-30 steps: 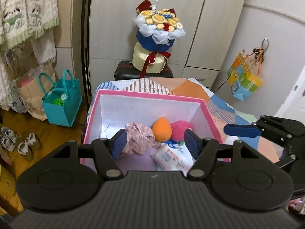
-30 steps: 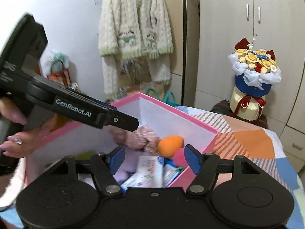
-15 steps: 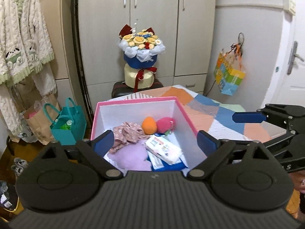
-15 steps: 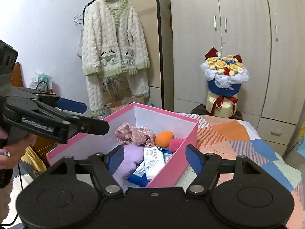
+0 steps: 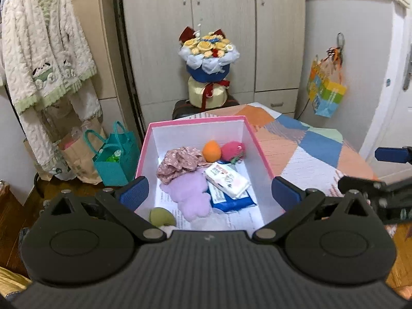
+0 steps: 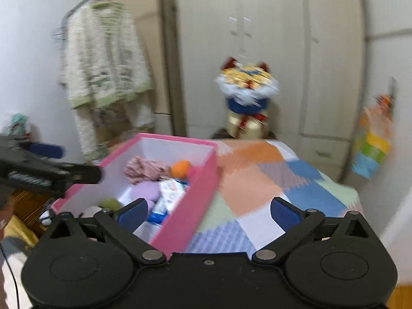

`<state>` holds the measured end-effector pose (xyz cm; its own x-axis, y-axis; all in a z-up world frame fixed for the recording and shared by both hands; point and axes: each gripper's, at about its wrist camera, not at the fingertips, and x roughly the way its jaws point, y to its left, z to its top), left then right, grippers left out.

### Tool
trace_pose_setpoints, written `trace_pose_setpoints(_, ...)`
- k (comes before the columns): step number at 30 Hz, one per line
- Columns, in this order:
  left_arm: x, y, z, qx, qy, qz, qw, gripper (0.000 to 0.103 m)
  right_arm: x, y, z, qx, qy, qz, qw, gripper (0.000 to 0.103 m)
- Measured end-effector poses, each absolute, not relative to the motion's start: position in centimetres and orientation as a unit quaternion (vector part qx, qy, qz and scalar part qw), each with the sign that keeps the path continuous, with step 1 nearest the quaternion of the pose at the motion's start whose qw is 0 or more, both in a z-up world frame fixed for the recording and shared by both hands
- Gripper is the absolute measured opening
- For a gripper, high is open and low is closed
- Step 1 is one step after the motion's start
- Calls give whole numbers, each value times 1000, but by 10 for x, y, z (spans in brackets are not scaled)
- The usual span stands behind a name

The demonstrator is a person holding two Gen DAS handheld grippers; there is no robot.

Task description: Organize soft objects

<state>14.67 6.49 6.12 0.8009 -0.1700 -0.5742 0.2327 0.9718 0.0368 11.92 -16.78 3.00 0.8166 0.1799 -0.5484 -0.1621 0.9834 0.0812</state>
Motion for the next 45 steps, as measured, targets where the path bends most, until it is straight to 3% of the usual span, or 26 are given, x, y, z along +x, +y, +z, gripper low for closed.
trace_pose_setpoints(6, 120, 60, 50, 13, 291, -66, 954, 103, 91, -186, 27, 48, 284, 86, 954, 103)
trace_pose_setpoints(23, 62, 24, 33, 46, 256, -87, 962, 103, 26, -190, 26, 23, 258, 39, 965, 103)
trace_pose_setpoints(45, 40, 30, 24, 44, 234, -43, 970, 103, -12, -191, 19, -1, 226, -21, 974, 103)
